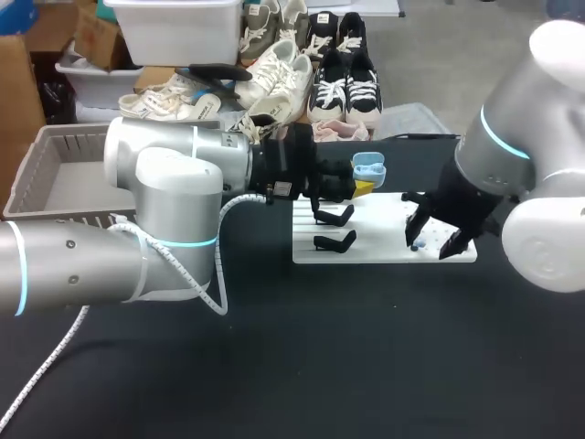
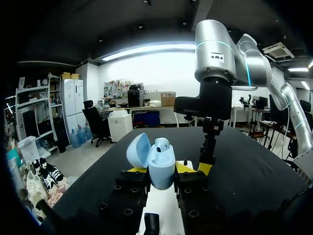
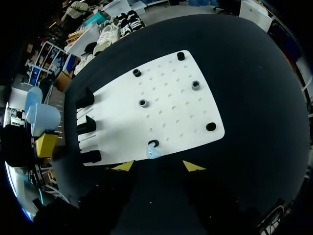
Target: Pick up each earbud case from the left stands, insert the matching earbuds, close the lid, and place the case in the box.
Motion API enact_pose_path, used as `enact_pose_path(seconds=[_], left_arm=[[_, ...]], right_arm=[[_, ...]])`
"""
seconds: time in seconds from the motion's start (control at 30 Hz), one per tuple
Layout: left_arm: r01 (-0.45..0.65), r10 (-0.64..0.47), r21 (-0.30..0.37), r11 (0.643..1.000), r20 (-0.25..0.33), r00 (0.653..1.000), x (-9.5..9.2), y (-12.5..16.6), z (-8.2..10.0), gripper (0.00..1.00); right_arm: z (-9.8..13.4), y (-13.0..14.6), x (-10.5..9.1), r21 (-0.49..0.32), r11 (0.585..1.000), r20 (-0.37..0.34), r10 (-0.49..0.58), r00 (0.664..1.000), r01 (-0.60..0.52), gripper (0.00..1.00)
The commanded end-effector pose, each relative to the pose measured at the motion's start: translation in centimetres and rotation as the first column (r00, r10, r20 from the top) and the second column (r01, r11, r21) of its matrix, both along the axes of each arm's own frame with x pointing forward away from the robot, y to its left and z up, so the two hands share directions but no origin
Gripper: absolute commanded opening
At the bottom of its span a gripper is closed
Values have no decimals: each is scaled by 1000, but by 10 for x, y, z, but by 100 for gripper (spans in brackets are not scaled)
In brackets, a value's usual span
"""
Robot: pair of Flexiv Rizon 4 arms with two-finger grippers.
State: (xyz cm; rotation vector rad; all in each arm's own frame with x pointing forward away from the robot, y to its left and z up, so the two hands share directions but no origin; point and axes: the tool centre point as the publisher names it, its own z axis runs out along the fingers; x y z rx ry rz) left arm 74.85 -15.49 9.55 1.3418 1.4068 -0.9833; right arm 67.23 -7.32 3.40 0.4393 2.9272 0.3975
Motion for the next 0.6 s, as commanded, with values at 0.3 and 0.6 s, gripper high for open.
enact_pose_path(seconds=[0.3, 0.6], left_arm=[[-4, 4, -2, 1000, 2, 1000, -2, 0, 0, 0], [-4, 4, -2, 1000, 2, 1000, -2, 0, 0, 0]], right_arm=[[-8, 5, 9, -2, 1000, -16, -2, 1000, 2, 49], [-10, 6, 14, -6, 1000, -23, 3, 1000, -4, 47]])
